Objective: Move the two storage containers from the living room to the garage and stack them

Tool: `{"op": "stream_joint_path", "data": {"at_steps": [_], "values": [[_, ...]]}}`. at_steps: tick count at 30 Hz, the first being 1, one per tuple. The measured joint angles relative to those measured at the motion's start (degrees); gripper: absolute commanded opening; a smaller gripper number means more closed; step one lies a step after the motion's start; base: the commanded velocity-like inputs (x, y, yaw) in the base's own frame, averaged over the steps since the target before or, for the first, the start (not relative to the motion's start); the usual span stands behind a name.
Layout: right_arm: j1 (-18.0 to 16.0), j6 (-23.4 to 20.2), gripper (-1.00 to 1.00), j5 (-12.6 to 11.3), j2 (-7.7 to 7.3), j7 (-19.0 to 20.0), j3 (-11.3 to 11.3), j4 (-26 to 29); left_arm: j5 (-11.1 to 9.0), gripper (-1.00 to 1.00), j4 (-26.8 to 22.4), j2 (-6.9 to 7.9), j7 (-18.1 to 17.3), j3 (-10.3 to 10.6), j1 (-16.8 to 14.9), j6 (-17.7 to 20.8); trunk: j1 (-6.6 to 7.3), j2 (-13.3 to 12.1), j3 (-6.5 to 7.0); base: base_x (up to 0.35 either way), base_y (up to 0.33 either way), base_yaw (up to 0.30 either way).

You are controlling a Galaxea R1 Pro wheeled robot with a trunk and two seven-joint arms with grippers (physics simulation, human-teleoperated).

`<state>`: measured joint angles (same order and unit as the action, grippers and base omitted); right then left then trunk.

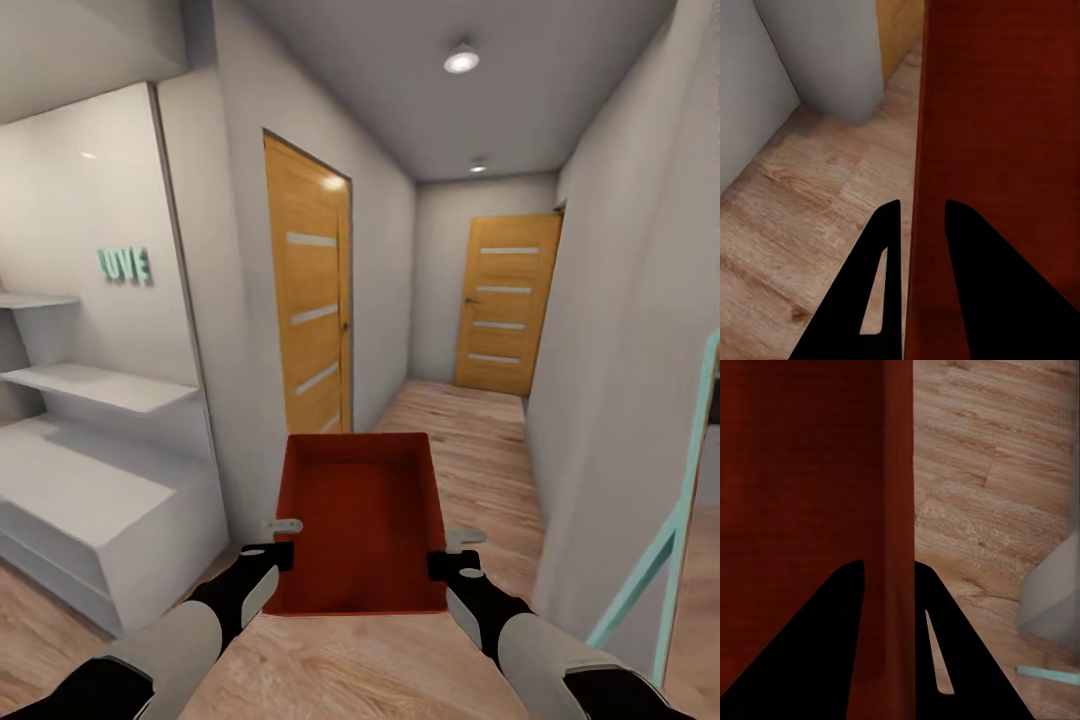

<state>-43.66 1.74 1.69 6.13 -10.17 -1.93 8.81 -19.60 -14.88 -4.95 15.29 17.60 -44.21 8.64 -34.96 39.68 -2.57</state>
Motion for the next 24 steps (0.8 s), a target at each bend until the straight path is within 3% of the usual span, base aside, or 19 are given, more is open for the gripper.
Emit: {"op": "stream_joint_path", "data": {"at_steps": [24], "values": [[0.00, -0.05, -1.00, 0.00, 0.00, 0.03, 0.05, 0.00, -0.01, -1.00, -0.08, 0.01, 0.05, 0.05, 0.00, 0.14, 0.00, 0.00, 0.00, 0.300, 0.218, -0.278]]}}
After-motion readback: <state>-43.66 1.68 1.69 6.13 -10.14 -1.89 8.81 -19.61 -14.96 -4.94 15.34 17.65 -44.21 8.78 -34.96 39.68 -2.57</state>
